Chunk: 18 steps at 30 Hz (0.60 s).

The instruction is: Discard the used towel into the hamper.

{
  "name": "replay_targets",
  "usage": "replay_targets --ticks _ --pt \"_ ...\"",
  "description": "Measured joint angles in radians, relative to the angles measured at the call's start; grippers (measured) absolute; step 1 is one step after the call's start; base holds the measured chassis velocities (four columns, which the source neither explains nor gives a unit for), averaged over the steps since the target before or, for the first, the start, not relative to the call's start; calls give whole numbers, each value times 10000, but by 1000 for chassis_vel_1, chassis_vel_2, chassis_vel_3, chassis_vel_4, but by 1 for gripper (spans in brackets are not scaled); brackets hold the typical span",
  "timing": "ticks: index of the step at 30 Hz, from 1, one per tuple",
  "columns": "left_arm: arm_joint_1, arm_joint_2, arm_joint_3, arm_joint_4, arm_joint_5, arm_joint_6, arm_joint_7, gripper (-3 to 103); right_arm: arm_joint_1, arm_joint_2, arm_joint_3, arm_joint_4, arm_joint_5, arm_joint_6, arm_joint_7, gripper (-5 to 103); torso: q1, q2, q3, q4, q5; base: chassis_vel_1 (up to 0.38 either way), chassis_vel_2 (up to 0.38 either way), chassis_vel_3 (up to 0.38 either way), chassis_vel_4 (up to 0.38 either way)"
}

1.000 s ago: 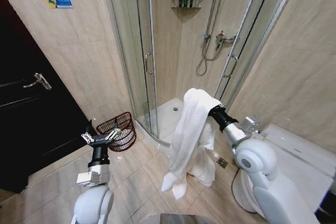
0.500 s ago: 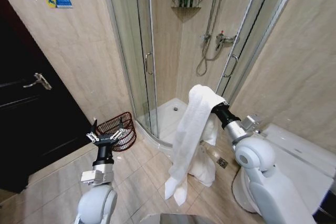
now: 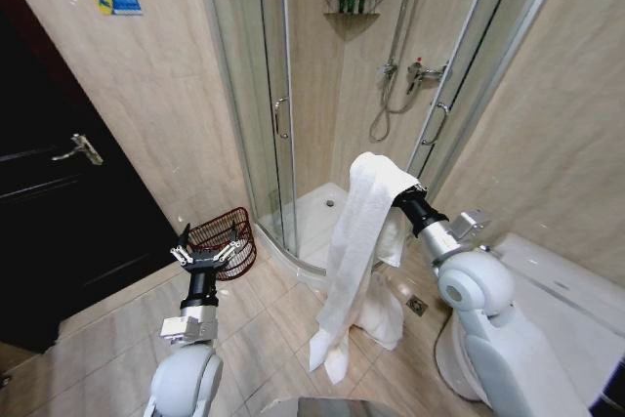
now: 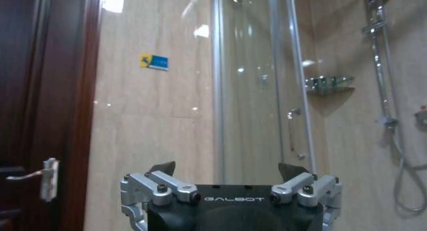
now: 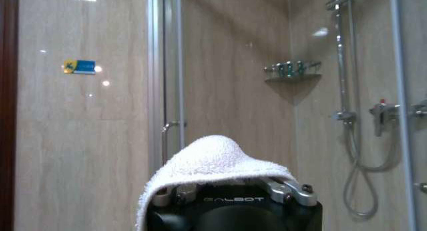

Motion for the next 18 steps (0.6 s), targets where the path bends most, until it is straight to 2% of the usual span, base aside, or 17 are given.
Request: replay_targets --ticks 18 --pt "27 -18 220 -54 178 -1 -36 100 -142 23 207 -53 -102 99 -246 7 -1 0 0 0 -1 92 89 86 92"
